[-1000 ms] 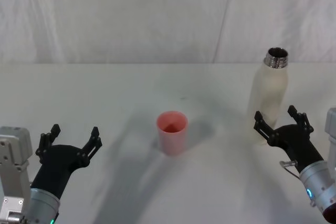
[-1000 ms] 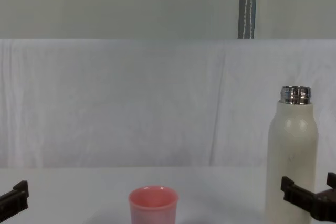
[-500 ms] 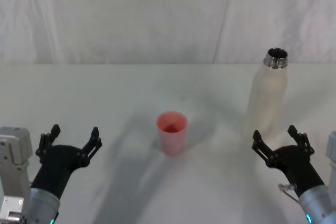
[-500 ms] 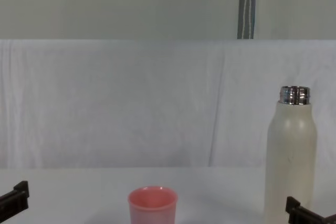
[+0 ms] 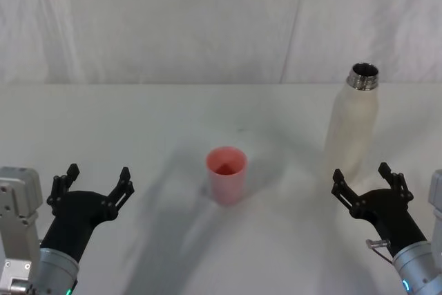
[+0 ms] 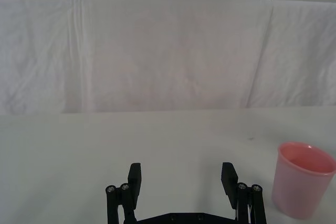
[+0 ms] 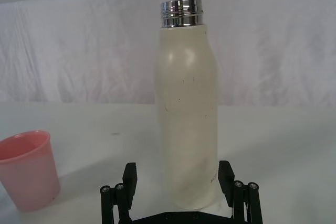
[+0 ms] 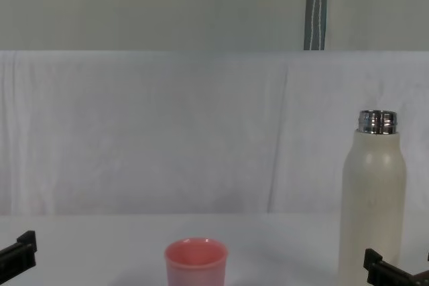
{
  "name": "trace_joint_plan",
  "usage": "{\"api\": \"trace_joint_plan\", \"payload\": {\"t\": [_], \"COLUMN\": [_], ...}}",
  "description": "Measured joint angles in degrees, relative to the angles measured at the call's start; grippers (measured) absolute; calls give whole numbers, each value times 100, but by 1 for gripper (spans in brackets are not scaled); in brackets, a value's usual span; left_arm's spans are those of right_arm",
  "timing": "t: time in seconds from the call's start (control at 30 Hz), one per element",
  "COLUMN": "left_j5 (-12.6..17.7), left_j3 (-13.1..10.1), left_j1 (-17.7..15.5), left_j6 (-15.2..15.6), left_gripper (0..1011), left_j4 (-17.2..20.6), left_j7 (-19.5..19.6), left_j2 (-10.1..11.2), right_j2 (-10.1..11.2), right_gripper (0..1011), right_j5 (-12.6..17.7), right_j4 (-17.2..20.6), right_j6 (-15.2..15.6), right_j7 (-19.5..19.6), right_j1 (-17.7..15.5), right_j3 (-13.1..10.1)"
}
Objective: Grasp the thermos with one hand and pour water into the cup lid.
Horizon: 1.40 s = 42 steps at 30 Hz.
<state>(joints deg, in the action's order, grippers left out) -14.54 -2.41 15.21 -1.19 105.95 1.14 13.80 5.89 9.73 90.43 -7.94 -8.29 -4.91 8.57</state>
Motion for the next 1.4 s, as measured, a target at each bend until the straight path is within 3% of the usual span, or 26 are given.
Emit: {"api": "trace_joint_plan", "payload": {"t": [1.4], "left_j5": [0], "left_j3": [0], "left_j1": [0], "left_j6": [0], "left_gripper": [1001], "left_j4": [0], "left_j7": [0], "left_j2": [0], "right_j2": [4], "right_gripper": [1001], "right_j5": [9], "right_j4": [-43], "right_j6": [-10], "right_j7": [-21], "right_j1": [35], "right_j3": [0]}}
